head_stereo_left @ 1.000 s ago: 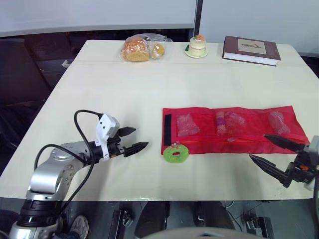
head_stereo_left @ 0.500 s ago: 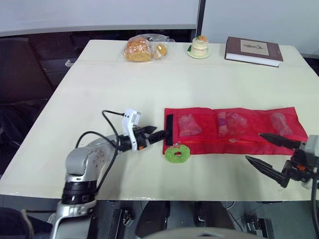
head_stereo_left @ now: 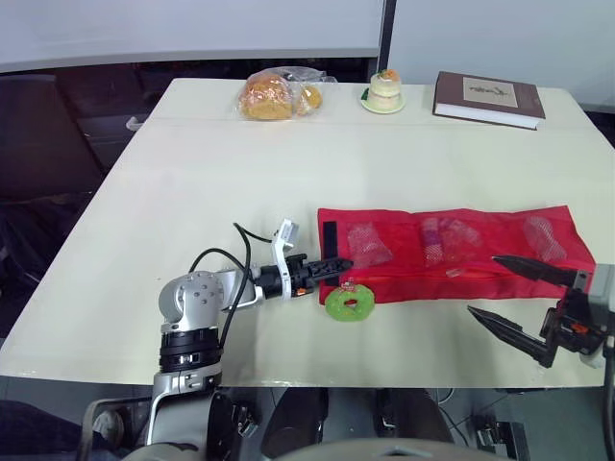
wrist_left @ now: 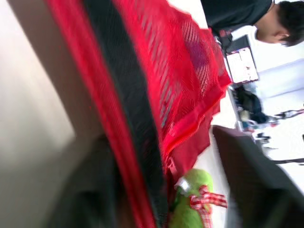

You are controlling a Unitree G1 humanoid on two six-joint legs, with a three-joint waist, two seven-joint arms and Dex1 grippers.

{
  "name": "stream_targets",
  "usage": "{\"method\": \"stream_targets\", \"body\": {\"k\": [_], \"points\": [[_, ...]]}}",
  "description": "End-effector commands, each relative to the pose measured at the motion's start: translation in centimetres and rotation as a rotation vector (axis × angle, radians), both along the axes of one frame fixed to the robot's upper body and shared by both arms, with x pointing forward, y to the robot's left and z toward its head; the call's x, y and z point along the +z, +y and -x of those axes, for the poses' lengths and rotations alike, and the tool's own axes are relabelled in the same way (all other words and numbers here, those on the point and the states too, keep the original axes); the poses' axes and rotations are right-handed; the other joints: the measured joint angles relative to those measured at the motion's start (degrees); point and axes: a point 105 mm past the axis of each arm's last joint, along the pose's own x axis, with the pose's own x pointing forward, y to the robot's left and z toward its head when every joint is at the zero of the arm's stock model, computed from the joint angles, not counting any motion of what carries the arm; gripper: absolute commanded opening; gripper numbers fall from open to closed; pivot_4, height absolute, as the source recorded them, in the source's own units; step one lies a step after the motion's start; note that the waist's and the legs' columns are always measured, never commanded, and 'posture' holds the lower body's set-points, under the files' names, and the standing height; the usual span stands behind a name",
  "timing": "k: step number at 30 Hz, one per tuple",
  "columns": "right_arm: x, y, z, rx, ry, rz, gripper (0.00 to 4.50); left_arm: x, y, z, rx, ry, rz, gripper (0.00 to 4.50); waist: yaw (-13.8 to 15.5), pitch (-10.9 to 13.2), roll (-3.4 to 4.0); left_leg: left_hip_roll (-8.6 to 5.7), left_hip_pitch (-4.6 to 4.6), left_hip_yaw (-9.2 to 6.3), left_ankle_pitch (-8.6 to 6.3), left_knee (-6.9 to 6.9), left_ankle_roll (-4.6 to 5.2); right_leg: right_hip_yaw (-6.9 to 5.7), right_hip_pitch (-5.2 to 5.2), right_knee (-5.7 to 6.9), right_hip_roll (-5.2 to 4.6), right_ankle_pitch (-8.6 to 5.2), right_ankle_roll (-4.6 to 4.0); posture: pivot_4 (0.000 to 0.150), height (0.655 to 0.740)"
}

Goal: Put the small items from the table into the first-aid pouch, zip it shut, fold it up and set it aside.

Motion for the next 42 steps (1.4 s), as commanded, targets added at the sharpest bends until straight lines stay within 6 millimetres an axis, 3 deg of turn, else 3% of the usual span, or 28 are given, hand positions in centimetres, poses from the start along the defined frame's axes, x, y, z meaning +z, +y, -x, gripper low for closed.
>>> {"method": "stream_targets", "body": {"k": [1, 3, 11, 20, 24, 34, 42], "points": [[0.7, 0.7, 0.2, 0.036, -0.038, 0.006, 4.5, 0.8, 0.2, -0.1, 0.012, -0.013, 0.031, 0.77, -0.1, 0.0, 0.0, 0.01, 0.0, 0.0, 0.0, 0.0, 0.0, 0.0, 0.0, 0.0, 0.0, 0.0, 0.0, 0.15, 0.7289], [0.7, 0.9, 0.2, 0.05, -0.036, 0.003, 4.5, 0.8, 0.2, -0.1, 0.012, -0.015, 0.028, 0.07, -0.1, 0.0, 0.02, 0.01, 0.01, -0.01, 0.0, 0.0, -0.01, 0.0, 0.0, 0.0, 0.0, 0.0, 0.0, 0.15, 0.7289], [-0.3, 3.6, -0.4, 0.156, -0.001, 0.017, 4.5, 0.6, 0.9, -1.5, 0.11, -0.031, 0.034, 0.07, -0.1, 0.0, 0.01, 0.0, 0.02, 0.0, 0.01, 0.0, -0.01, 0.01, 0.0, 0.0, -0.03, 0.0, -0.02, 0.15, 0.7289], [-3.1, 10.0, -3.5, 0.371, -0.009, 0.062, 4.5, 0.4, 0.6, -2.5, 0.118, -0.039, 0.004, 0.07, -0.2, 0.0, 0.01, -0.04, 0.05, -0.01, 0.03, -0.02, -0.05, 0.0, -0.01, 0.03, -0.03, 0.0, -0.03, 0.15, 0.7289], [-5.0, 12.0, -4.8, 0.449, -0.003, 0.135, 4.5, 0.4, 0.3, -2.9, 0.111, -0.037, 0.004, 0.07, -0.2, 0.0, 0.01, -0.08, 0.04, -0.04, 0.13, -0.02, -0.21, -0.02, -0.01, 0.02, -0.06, 0.0, -0.03, 0.15, 0.7289], [-7.6, 13.9, -6.0, 0.611, 0.027, 0.285, 4.5, 0.1, 0.2, -3.5, 0.112, -0.044, -0.007, 0.07, -0.2, 0.0, 0.02, -0.11, 0.06, -0.07, 0.16, -0.02, -0.27, -0.04, 0.0, 0.05, -0.09, 0.02, -0.02, 0.15, 0.7289], [-10.3, 14.2, -8.5, 0.529, 0.066, 0.435, 4.5, -0.1, 0.2, -3.5, 0.112, -0.052, -0.017, 0.07, -0.2, -0.1, 0.02, -0.11, 0.09, -0.08, 0.17, -0.02, -0.29, -0.05, -0.01, 0.1, -0.13, 0.02, -0.03, 0.15, 0.7289]]}}
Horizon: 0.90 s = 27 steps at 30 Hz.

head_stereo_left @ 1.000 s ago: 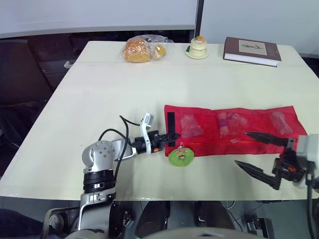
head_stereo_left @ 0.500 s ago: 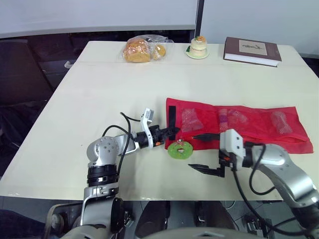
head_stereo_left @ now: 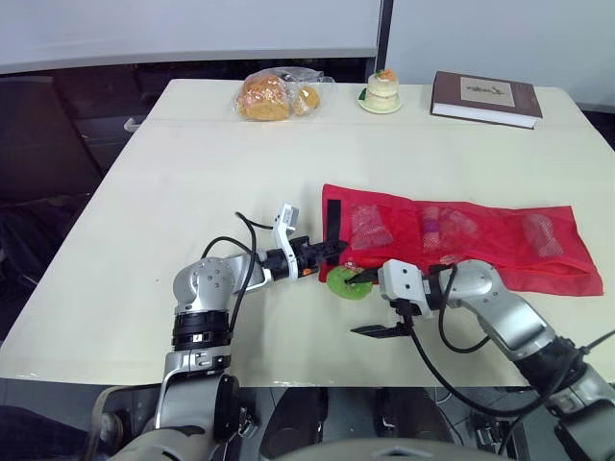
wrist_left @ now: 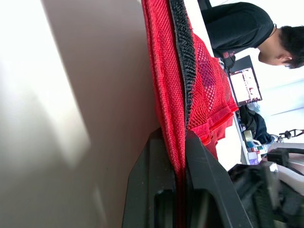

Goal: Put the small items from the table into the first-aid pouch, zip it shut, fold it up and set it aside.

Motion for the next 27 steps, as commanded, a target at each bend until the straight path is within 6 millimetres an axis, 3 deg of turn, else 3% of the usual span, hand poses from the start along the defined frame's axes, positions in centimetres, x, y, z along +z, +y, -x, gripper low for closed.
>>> {"method": "stream_targets", "body": {"k": [1, 3, 6, 8, 9, 10, 11, 12, 14, 20, 23, 27], "points": [[-0.8, 0.0, -1.3, -0.064, -0.015, 0.051, 4.5, -0.7, 0.4, -0.1, 0.021, 0.006, -0.021, 0.07, 0.0, 0.0, 0.0, 0.0, 0.01, 0.0, 0.0, 0.0, 0.0, 0.0, 0.0, 0.0, 0.0, 0.0, 0.0, 0.15, 0.7289], [-0.7, 0.1, -1.9, -0.094, -0.008, 0.045, 4.5, -0.7, 0.5, -0.1, 0.024, 0.005, -0.022, 0.07, -0.1, 0.0, 0.0, 0.0, 0.03, 0.0, 0.02, 0.0, -0.03, 0.0, 0.0, 0.03, 0.0, 0.0, 0.0, 0.15, 0.7289], [-0.6, 0.1, -2.4, -0.119, -0.019, 0.044, 3.84, -0.8, 0.7, 0.0, 0.027, 0.004, -0.023, 0.0, -0.1, 0.0, 0.01, 0.01, 0.08, 0.01, 0.03, -0.02, -0.06, 0.0, 0.0, 0.08, -0.01, 0.0, -0.01, 0.15, 0.7289], [-0.6, 0.0, -2.3, -0.121, -0.023, 0.045, 2.75, -0.9, 0.7, 0.0, 0.029, 0.003, -0.026, 0.0, -0.1, 0.0, 0.01, 0.0, 0.09, 0.02, 0.03, -0.03, -0.06, 0.01, 0.0, 0.1, -0.02, 0.0, -0.01, 0.15, 0.7289], [-0.5, 0.0, -2.3, -0.12, -0.027, 0.039, 2.42, -0.9, 0.8, 0.0, 0.031, 0.001, -0.032, 0.0, 0.0, 0.0, 0.01, 0.0, 0.09, 0.02, 0.03, -0.03, -0.06, 0.01, 0.0, 0.1, -0.03, 0.0, -0.01, 0.15, 0.7289], [-0.4, 0.0, -2.2, -0.118, -0.03, 0.027, 1.66, -1.0, 1.0, -0.1, 0.036, -0.003, -0.038, 0.0, 0.0, 0.0, 0.01, 0.0, 0.09, 0.02, 0.03, -0.03, -0.06, 0.01, 0.0, 0.1, -0.04, 0.0, -0.01, 0.15, 0.7289], [0.0, -0.1, -2.0, -0.12, -0.032, 0.009, 1.28, -0.9, 1.2, -0.3, 0.042, -0.009, -0.043, 0.0, 0.0, 0.0, 0.01, 0.0, 0.09, 0.02, 0.03, -0.03, -0.06, 0.0, 0.0, 0.1, -0.04, 0.0, -0.01, 0.15, 0.7289], [0.4, -0.3, -2.0, -0.128, -0.035, -0.007, 1.17, -0.8, 1.5, -0.4, 0.046, -0.012, -0.045, 0.0, 0.0, 0.0, 0.01, 0.0, 0.09, 0.0, 0.03, -0.03, -0.06, 0.0, 0.0, 0.1, -0.04, 0.0, -0.01, 0.15, 0.7289], [1.0, -1.0, -1.9, -0.152, -0.044, -0.035, 0.18, -0.8, 2.0, -0.3, 0.042, -0.021, -0.062, 0.0, -0.1, 0.0, 0.01, -0.01, 0.08, 0.0, 0.03, -0.04, -0.05, 0.0, 0.0, 0.09, -0.05, 0.0, -0.01, 0.15, 0.7289], [1.9, -3.2, -0.8, -0.203, -0.025, -0.05, 0.08, -1.4, 4.8, -0.8, 0.078, -0.07, -0.178, 0.0, -0.7, 0.0, 0.01, 0.02, 0.13, 0.02, 0.02, -0.17, -0.05, 0.01, -0.03, 0.09, -0.05, -0.01, -0.02, 0.15, 0.7289], [2.4, -5.7, -0.4, -0.276, -0.038, -0.035, 0.08, -1.2, 7.4, -1.9, 0.137, -0.09, -0.226, 0.0, -0.9, 0.0, 0.01, 0.04, 0.13, 0.01, -0.06, -0.19, 0.1, 0.0, -0.03, 0.09, -0.06, -0.01, -0.02, 0.15, 0.7289], [3.2, -8.6, -0.4, -0.394, -0.062, -0.033, 0.08, -1.1, 9.3, -2.1, 0.149, -0.107, -0.276, 0.0, -1.5, 0.0, 0.01, 0.04, 0.25, 0.12, -0.11, -0.36, 0.17, 0.08, -0.03, 0.07, -0.02, -0.03, -0.02, 0.15, 0.7289]]}}
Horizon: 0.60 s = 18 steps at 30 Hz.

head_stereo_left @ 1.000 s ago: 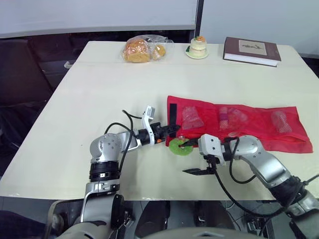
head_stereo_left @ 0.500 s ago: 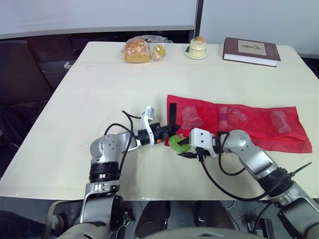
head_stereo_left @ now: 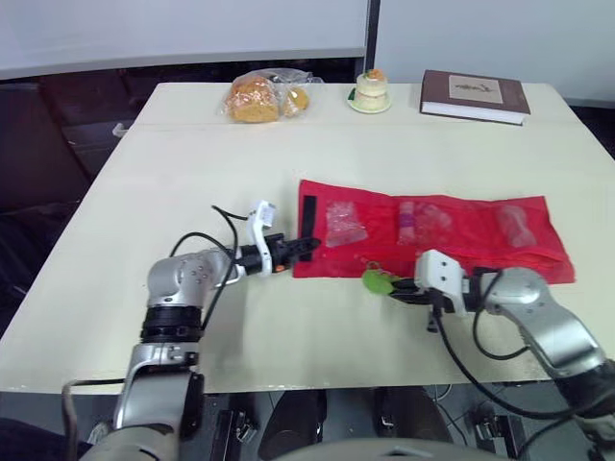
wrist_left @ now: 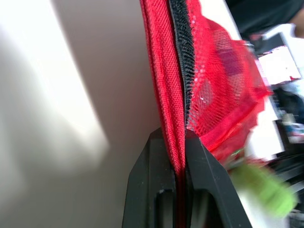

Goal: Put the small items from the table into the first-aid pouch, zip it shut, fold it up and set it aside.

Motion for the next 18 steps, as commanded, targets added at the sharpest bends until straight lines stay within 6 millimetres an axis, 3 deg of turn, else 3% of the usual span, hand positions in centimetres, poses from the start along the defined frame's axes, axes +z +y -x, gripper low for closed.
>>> {"method": "stream_targets", "body": {"k": [1, 6, 9, 18], "points": [[1.6, -2.7, 0.0, -0.111, -0.053, -0.003, 0.08, -0.7, 4.1, -0.5, 0.107, -0.006, -0.101, 0.0, 0.0, 0.0, -0.01, 0.0, 0.03, 0.02, 0.0, -0.08, 0.0, 0.01, 0.0, -0.02, 0.0, -0.01, 0.0, 0.15, 0.7289], [1.4, -7.0, 0.7, -0.281, -0.06, 0.033, 0.08, -0.9, 6.3, 0.3, 0.125, -0.002, -0.133, 0.0, -0.2, 0.0, -0.03, 0.05, 0.22, 0.19, 0.02, -0.53, -0.03, 0.17, 0.0, -0.18, -0.02, -0.01, -0.01, 0.15, 0.7289], [1.6, -11.9, 1.4, -0.461, -0.081, 0.081, 0.08, -1.3, 8.7, 0.9, 0.163, 0.01, -0.186, 0.0, 0.0, 0.0, -0.05, 0.13, 0.24, 0.24, 0.02, -0.54, -0.03, 0.19, 0.0, -0.2, 0.01, -0.02, -0.01, 0.15, 0.7289], [2.0, -20.4, 2.4, -0.729, -0.14, 0.26, 0.08, -1.2, 12.8, 1.2, 0.242, 0.007, -0.251, 0.0, -0.3, 0.0, -0.07, 0.37, 0.37, 0.58, 0.02, -0.64, -0.02, 0.38, 0.01, -0.36, 0.4, -0.03, 0.0, 0.15, 0.7289]]}}
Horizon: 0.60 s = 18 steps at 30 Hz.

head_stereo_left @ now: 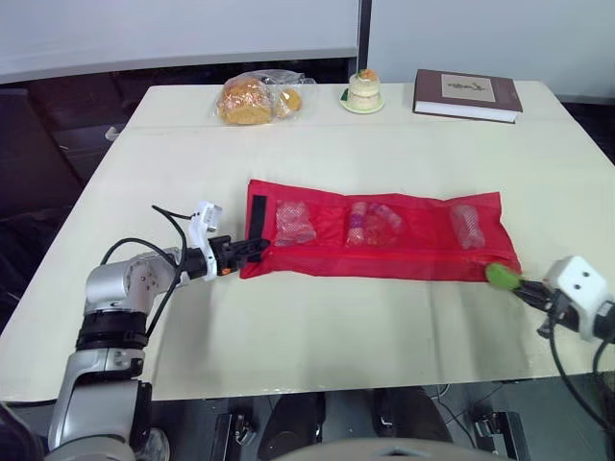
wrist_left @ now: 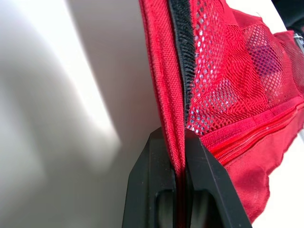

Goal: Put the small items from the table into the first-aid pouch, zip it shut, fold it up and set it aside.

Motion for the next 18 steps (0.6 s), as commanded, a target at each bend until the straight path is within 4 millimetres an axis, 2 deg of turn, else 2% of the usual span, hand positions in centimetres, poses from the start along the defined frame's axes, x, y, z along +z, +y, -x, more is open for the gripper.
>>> {"method": "stream_targets", "body": {"k": [1, 8, 13, 16, 18], "points": [[1.2, -3.5, -0.2, -0.121, -0.056, 0.111, 0.08, -1.2, 4.7, 0.5, 0.154, 0.052, -0.108, 0.0, 0.0, 0.0, 0.0, 0.01, 0.01, 0.04, 0.0, -0.02, 0.0, 0.03, 0.0, 0.0, 0.01, 0.0, 0.0, 0.15, 0.7289], [1.7, -5.0, -1.5, -0.213, -0.15, 0.193, 0.08, -1.2, 5.1, 0.8, 0.176, 0.056, -0.1, 0.0, 0.0, 0.0, 0.03, 0.06, 0.03, 0.12, 0.0, -0.03, 0.0, 0.13, -0.01, -0.01, 0.08, 0.01, 0.0, 0.15, 0.7289], [2.7, -3.2, -2.5, -0.195, -0.206, 0.056, 0.08, -1.4, 4.9, 1.2, 0.175, 0.063, -0.086, 0.0, 0.0, 0.0, 0.04, 0.08, 0.02, 0.17, 0.0, -0.04, 0.0, 0.19, -0.05, -0.01, 0.1, 0.01, -0.01, 0.15, 0.7289], [3.2, -2.3, -2.3, -0.177, -0.195, -0.024, 1.02, -1.4, 4.9, 1.4, 0.178, 0.064, -0.085, 0.0, 0.0, 0.0, 0.04, 0.1, 0.02, 0.22, 0.0, -0.04, 0.0, 0.26, -0.07, 0.0, 0.1, 0.01, -0.01, 0.15, 0.7289], [3.1, -2.2, -1.9, -0.183, -0.172, -0.05, 1.97, -1.5, 5.0, 1.6, 0.181, 0.068, -0.084, 0.0, 0.0, 0.0, 0.05, 0.11, 0.02, 0.25, 0.0, -0.04, 0.0, 0.29, -0.08, 0.0, 0.1, 0.01, -0.01, 0.15, 0.7289]]}}
